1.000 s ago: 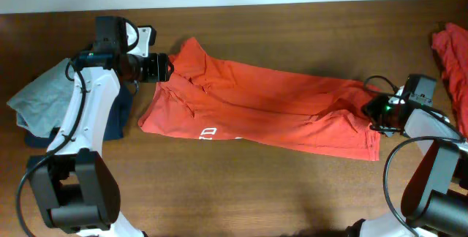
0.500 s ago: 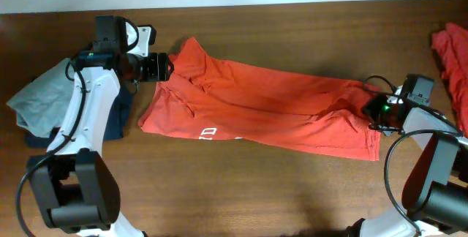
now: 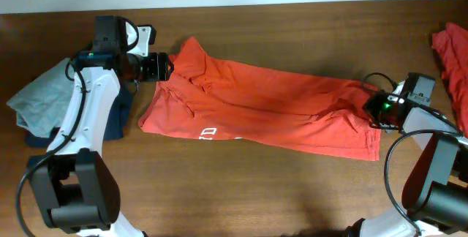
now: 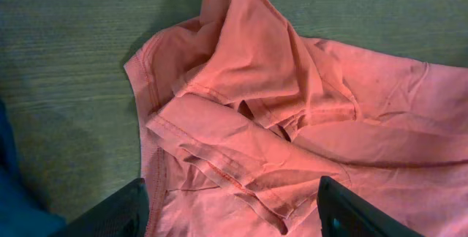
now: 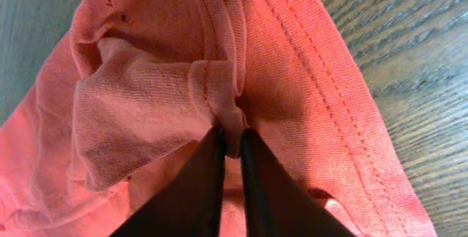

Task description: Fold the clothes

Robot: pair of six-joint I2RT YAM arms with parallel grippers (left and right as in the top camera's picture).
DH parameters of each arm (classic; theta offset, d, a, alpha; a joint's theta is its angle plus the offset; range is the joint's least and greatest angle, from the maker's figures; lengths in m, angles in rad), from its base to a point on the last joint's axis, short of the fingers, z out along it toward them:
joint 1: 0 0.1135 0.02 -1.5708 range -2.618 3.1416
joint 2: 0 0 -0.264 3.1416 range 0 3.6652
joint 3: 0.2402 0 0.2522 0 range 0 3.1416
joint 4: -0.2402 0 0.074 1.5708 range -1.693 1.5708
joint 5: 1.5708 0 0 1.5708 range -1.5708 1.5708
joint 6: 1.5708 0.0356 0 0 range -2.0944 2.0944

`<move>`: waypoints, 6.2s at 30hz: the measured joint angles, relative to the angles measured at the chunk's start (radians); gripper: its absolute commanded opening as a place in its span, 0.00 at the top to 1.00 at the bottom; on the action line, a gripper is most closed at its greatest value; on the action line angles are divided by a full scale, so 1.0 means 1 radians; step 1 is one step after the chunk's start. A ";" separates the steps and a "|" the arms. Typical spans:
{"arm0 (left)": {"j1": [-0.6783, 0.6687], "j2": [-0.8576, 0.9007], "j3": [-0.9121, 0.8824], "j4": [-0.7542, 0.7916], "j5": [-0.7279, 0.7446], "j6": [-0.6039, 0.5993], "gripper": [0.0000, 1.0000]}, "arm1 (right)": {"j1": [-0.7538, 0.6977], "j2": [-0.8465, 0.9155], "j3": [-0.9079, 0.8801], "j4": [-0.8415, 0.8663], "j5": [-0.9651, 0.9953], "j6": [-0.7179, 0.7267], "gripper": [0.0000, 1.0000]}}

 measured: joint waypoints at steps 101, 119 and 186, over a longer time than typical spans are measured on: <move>-0.113 0.306 0.007 0.355 -0.151 0.134 0.75 | -0.013 -0.209 0.169 -0.620 0.084 -0.096 0.36; -0.113 0.172 0.248 -0.093 -0.158 0.134 1.00 | -0.013 -0.209 0.169 -0.623 0.084 -0.097 0.36; -0.113 0.104 0.260 -0.332 -0.214 0.036 0.01 | -0.013 -0.209 0.169 -0.623 0.081 -0.097 0.01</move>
